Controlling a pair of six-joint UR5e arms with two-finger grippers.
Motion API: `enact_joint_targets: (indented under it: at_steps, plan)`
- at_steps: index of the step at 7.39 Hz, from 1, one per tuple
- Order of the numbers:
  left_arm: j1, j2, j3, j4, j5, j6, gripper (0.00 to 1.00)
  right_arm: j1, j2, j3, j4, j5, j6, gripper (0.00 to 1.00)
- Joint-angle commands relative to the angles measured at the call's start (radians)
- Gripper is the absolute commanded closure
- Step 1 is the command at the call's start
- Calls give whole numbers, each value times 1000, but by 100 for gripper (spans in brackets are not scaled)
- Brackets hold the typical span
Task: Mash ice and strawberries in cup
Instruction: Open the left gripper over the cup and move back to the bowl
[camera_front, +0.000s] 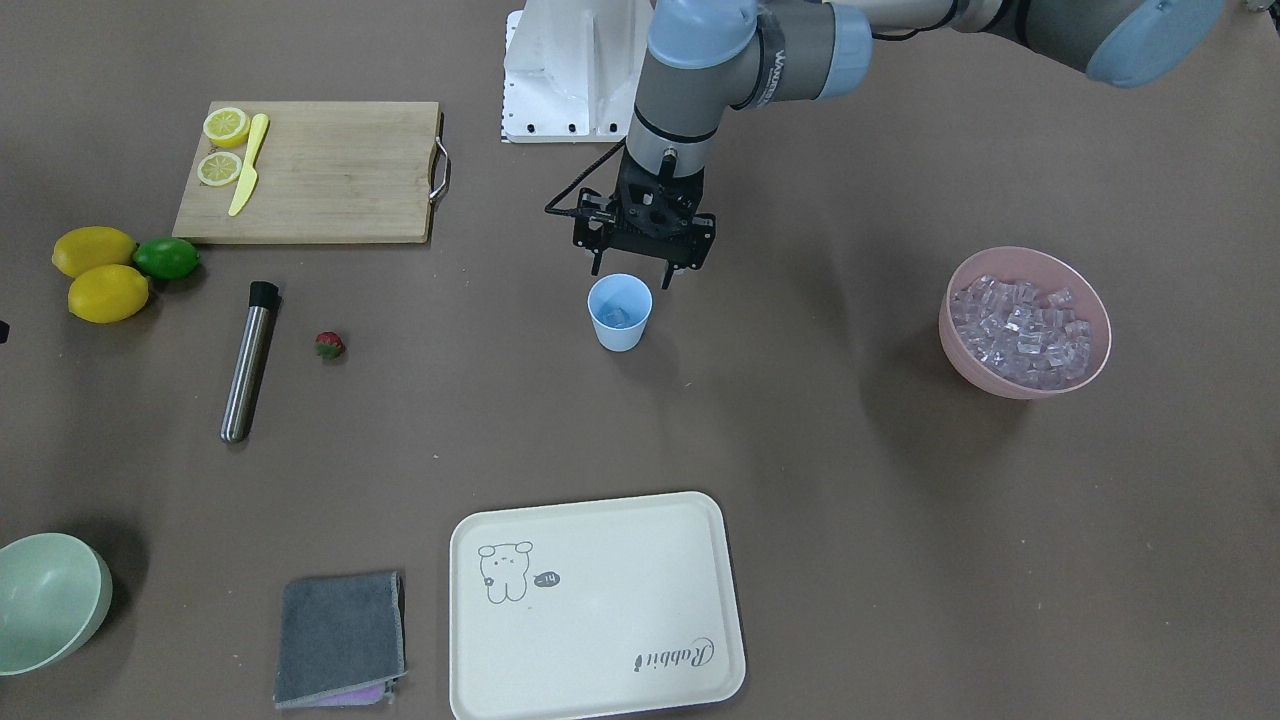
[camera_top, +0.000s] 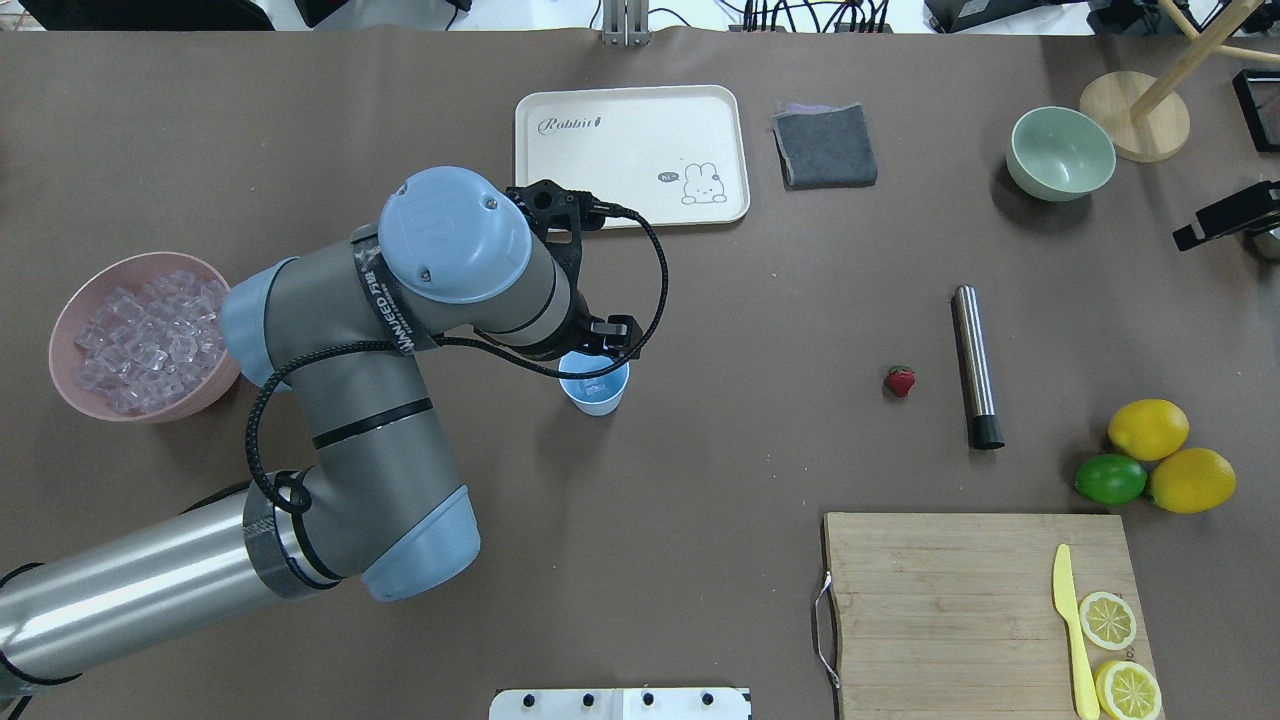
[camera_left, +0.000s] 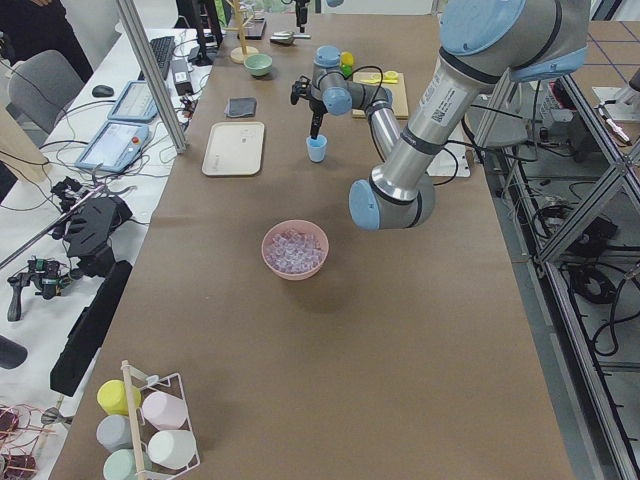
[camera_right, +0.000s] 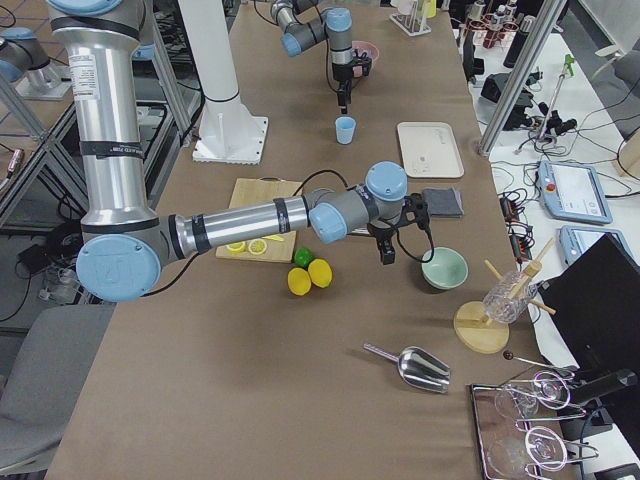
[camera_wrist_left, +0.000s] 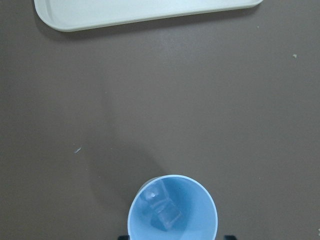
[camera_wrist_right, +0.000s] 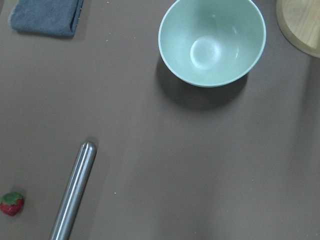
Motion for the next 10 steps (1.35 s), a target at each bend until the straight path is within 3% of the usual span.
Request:
enact_joint_targets:
  at_steps: [1, 5, 10]
  plan:
    - [-33, 41, -66, 2, 9, 6, 3, -7, 4, -3, 0, -17, -1, 0]
    - [-191, 266, -187, 30, -78, 336, 3, -12, -1, 6, 3, -39, 2, 0]
    - [-327, 515, -267, 88, -162, 538, 3, -20, 7, -1, 2, -43, 2, 0]
